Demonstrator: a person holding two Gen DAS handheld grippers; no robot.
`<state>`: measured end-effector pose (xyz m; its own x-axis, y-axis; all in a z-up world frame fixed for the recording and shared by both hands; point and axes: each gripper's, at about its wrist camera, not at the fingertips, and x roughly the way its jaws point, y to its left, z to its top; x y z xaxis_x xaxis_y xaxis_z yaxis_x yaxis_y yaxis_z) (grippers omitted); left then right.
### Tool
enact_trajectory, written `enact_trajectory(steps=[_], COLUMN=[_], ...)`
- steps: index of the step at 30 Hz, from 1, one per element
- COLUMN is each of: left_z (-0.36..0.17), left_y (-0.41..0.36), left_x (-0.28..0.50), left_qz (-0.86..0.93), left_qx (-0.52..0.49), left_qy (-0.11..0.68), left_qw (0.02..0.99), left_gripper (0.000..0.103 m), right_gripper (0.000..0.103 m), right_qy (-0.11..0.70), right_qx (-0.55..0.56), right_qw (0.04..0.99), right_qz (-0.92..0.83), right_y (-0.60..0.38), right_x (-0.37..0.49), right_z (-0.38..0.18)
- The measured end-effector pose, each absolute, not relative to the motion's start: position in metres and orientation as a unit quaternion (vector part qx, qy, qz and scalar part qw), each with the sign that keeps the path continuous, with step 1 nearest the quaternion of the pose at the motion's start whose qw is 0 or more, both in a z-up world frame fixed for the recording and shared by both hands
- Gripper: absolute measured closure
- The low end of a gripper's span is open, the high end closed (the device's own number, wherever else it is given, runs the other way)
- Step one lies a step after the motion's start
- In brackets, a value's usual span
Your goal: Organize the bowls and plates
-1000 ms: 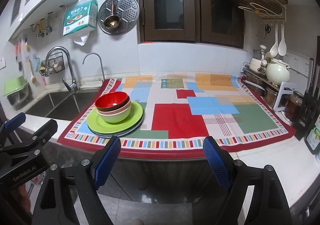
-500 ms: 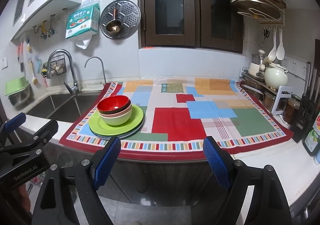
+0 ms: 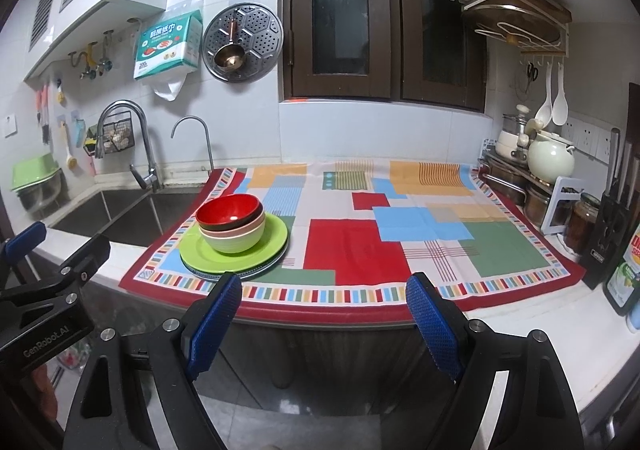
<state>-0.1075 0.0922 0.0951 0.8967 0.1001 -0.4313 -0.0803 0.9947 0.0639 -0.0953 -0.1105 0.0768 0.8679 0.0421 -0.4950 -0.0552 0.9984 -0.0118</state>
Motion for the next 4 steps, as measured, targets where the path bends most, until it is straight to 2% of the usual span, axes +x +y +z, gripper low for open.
enact_trajectory(steps=[4], left_z=[0.0946], left_y=[0.0933], left_x=[-0.1077], left_qz=[0.046], left_qx=[0.018], left_qy=[0.226], left_qw=[0.973], left_gripper=[0.0], right_gripper=[0.018], right_qy=[0.254], right_qx=[-0.013], right_qw=[0.967], right_qz=[0.024], right_y=[-0.1107], right_x=[-0.0965], right_z=[0.0772])
